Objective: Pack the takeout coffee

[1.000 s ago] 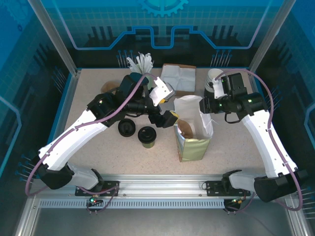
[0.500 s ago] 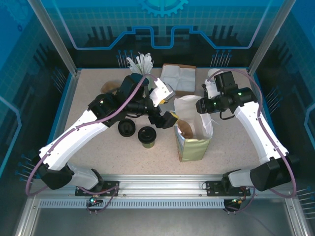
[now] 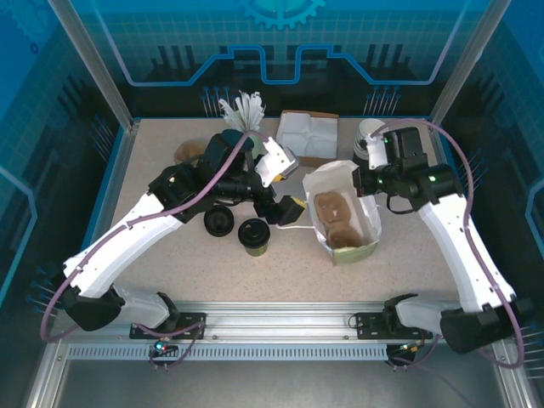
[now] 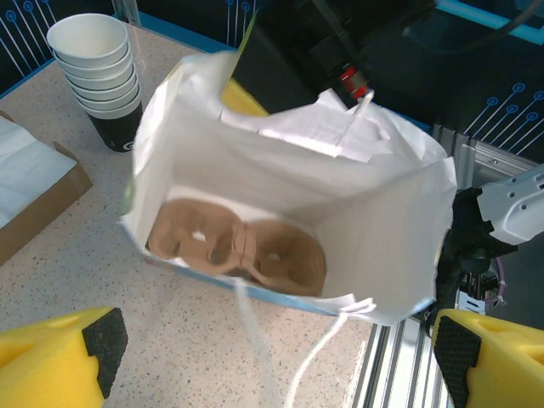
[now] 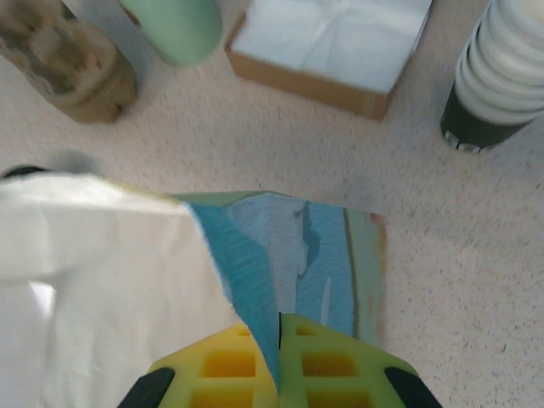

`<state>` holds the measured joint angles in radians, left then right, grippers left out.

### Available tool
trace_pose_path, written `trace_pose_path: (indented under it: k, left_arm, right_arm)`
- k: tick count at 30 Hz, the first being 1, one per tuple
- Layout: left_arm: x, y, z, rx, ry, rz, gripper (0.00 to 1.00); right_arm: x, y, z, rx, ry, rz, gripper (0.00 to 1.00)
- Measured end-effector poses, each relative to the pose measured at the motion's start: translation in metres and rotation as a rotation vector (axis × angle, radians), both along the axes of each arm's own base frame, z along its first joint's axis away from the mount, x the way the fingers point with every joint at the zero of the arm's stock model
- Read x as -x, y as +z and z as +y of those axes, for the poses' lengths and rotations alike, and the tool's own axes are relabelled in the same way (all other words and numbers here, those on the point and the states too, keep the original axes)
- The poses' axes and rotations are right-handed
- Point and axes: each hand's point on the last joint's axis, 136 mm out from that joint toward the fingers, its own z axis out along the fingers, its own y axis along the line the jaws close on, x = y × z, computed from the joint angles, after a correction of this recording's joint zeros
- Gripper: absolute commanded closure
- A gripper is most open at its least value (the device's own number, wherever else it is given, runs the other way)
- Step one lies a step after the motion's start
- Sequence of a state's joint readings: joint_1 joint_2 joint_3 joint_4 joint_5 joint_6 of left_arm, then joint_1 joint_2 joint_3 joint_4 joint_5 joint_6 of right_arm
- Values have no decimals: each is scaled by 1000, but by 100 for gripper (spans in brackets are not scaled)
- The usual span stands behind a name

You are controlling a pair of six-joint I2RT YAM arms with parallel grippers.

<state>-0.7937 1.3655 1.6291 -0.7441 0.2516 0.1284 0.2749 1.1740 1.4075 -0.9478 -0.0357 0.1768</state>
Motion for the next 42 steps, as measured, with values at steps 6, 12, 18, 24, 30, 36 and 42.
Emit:
trace_pose_path:
  k: [6, 12, 18, 24, 30, 36, 42]
  left_arm:
    - [0, 3, 0, 22, 0, -22, 5]
    - [3, 11, 2, 76, 4, -54, 5]
    - [3, 17, 0, 123, 12, -44, 12]
    - [3, 16, -13, 141, 24, 20, 17]
    - [14, 19, -43, 159, -6, 98, 24]
    - [19, 18, -75, 165, 20, 214, 42]
    - [-7, -16, -93, 101, 195, 364, 45]
  right_arm:
    - [21, 33, -10, -64, -50, -182, 100]
    - [25, 29, -16, -108, -104, -243, 100]
    - [23, 30, -18, -173, -170, -241, 100]
    - [23, 30, -17, -284, -275, -195, 100]
    - [29, 21, -18, -388, -420, -111, 100]
    - [31, 17, -19, -480, -542, -60, 100]
    - [32, 15, -21, -557, -643, -30, 100]
